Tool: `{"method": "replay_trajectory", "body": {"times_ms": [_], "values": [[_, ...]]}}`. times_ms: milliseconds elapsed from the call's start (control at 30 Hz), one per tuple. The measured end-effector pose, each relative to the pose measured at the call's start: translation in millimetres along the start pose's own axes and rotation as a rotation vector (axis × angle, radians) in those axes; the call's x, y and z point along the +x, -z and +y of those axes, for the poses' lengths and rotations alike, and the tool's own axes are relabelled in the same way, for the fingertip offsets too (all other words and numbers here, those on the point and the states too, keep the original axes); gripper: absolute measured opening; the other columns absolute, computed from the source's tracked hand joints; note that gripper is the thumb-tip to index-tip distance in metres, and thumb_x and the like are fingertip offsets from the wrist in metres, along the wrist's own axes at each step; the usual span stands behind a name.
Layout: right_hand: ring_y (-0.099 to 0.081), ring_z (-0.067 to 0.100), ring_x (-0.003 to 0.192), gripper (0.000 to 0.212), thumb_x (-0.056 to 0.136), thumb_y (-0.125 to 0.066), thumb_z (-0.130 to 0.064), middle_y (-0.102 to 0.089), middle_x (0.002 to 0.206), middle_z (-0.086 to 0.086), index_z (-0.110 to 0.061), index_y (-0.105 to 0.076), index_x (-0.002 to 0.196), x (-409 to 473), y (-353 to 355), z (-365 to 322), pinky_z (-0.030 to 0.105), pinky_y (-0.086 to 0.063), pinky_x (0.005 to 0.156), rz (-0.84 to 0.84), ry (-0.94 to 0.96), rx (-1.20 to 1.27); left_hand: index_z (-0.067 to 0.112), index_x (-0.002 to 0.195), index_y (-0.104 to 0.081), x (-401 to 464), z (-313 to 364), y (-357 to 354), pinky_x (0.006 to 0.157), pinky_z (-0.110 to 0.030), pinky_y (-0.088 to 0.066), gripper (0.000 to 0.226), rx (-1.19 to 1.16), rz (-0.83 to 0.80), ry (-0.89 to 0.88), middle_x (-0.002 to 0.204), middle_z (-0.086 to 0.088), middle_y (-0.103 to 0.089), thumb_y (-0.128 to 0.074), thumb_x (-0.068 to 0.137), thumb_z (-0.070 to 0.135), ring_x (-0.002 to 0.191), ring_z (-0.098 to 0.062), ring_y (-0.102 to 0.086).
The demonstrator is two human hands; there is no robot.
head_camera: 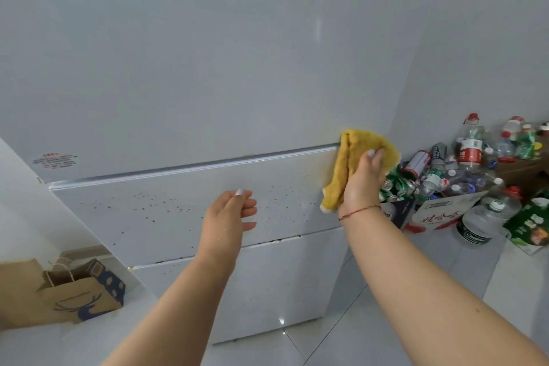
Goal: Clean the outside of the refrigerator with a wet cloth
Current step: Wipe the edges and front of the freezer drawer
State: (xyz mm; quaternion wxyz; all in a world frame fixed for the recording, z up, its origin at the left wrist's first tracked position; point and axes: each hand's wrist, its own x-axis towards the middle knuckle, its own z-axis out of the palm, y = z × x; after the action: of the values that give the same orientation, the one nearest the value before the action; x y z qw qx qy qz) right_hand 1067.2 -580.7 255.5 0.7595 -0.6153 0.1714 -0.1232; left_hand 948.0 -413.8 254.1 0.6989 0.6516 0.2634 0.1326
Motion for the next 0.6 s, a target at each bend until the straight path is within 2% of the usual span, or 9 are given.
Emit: {"method": "replay_trajectory", "body": {"times_ms": [67,100,233,400,500,600], "values": [[-0.023,0.025,0.141,0.057,0.101,-0.029,-0.045,-0.012,0.157,0.005,-0.03,-0.008,0.152,-1.2,-14.7,-1.1,0.041,-0.023,0.115,0.072,0.03,-0.144,0.013,0.094,-0.066,5.3,-1.0,9.5,0.079,-0.037,-0.054,0.027,-0.029,0.062,0.013,0.094,-0.009,-0.066,-0.042,0.102,0.022,0.088,-0.02,-0.064],[-0.022,0.028,0.141,0.059,0.101,-0.03,-0.045,-0.011,0.157,0.007,-0.03,-0.005,0.152,-5.6,-28.2,1.6,0.042,-0.021,0.116,0.083,0.02,-0.186,0.012,0.093,-0.066,7.4,-2.1,24.2,0.08,-0.038,-0.053,0.028,-0.049,0.122,0.015,0.093,-0.009,-0.066,-0.041,0.103,0.023,0.088,-0.021,-0.063],[-0.02,0.034,0.139,0.062,0.099,-0.03,-0.046,-0.011,0.157,0.009,-0.03,-0.001,0.152,-1.8,-41.5,11.2,0.047,-0.017,0.116,0.174,-0.006,-0.263,0.012,0.091,-0.065,17.2,-1.3,56.3,0.084,-0.037,-0.051,0.033,-0.115,0.229,0.041,0.09,-0.008,-0.066,-0.04,0.104,0.028,0.085,-0.021,-0.063],[-0.018,0.035,0.14,0.062,0.1,-0.03,-0.044,-0.008,0.158,0.01,-0.031,0.0,0.152,-27.7,-68.5,23.9,0.046,-0.016,0.116,0.189,-0.046,-0.264,0.013,0.09,-0.065,32.8,-0.8,104.5,0.075,-0.03,-0.051,0.035,-0.147,0.359,0.004,0.09,-0.007,-0.066,-0.038,0.104,0.031,0.086,-0.019,-0.064],[-0.017,0.034,0.14,0.063,0.1,-0.03,-0.043,-0.007,0.158,0.01,-0.029,0.002,0.152,-47.2,-85.6,30.1,0.045,-0.014,0.117,0.201,-0.065,-0.253,0.016,0.088,-0.063,36.6,1.1,129.0,0.081,-0.032,-0.049,0.035,-0.14,0.456,-0.025,0.091,-0.005,-0.064,-0.037,0.104,0.033,0.09,-0.02,-0.061],[-0.016,0.034,0.141,0.064,0.1,-0.032,-0.043,-0.006,0.158,0.01,-0.029,0.002,0.152,-73.8,-108.4,40.1,0.046,-0.013,0.117,0.196,-0.077,-0.24,0.017,0.098,-0.063,39.7,2.9,160.2,0.088,-0.035,-0.047,0.032,-0.099,0.509,-0.066,0.093,0.0,-0.06,-0.037,0.103,0.035,0.093,-0.017,-0.056]]}}
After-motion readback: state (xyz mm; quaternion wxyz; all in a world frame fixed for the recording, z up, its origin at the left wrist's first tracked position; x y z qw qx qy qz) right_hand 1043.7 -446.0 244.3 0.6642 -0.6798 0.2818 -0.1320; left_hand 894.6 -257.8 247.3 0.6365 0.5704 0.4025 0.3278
